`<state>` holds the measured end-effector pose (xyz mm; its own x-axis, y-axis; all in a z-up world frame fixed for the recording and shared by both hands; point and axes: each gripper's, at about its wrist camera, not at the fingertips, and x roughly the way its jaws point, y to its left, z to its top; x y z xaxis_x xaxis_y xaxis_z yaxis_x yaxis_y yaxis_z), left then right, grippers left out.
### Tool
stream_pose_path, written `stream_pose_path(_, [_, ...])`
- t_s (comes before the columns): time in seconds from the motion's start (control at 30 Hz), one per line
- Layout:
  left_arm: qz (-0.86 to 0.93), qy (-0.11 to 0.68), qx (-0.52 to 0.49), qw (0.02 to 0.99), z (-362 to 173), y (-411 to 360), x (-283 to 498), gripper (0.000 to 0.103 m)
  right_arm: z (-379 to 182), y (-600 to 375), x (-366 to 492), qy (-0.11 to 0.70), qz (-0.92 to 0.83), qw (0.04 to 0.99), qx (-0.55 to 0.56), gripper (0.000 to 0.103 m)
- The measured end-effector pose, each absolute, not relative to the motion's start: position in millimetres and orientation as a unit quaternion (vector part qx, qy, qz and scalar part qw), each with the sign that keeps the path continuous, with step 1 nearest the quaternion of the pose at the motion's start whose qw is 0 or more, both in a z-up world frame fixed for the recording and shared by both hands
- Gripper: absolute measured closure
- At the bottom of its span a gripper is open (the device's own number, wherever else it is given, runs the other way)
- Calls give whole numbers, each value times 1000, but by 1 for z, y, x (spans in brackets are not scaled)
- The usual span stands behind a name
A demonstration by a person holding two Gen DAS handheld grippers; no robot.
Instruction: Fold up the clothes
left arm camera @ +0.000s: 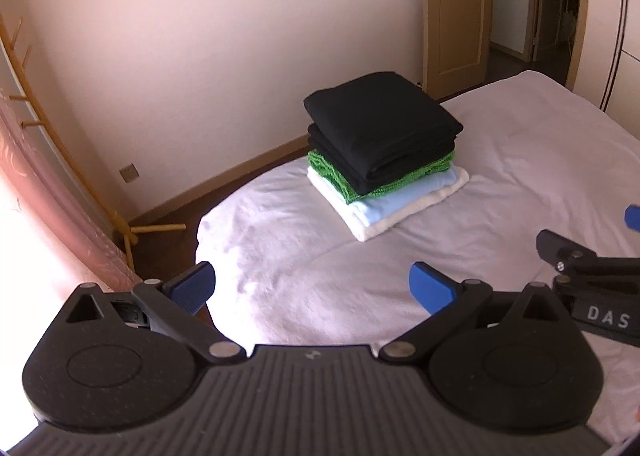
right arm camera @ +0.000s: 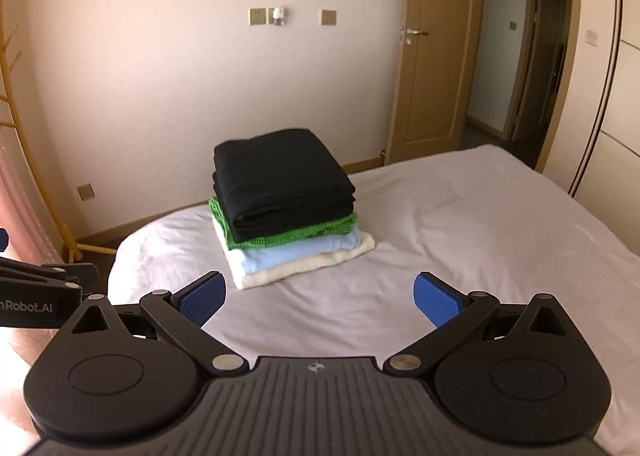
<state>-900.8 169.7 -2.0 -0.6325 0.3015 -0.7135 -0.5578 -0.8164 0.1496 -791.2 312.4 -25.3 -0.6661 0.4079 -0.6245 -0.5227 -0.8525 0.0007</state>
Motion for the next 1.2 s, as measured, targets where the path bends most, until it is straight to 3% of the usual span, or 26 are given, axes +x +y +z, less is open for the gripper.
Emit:
stream_pose_path(0.27, [878, 162, -388, 227, -21, 167, -921, 1, -50, 332, -814, 140, 888, 238, -369, 0])
stream_pose_path(1.2, [856, 191, -424, 225, -75, 233, -999, 1, -103, 396, -901, 189, 859, 215, -424, 0])
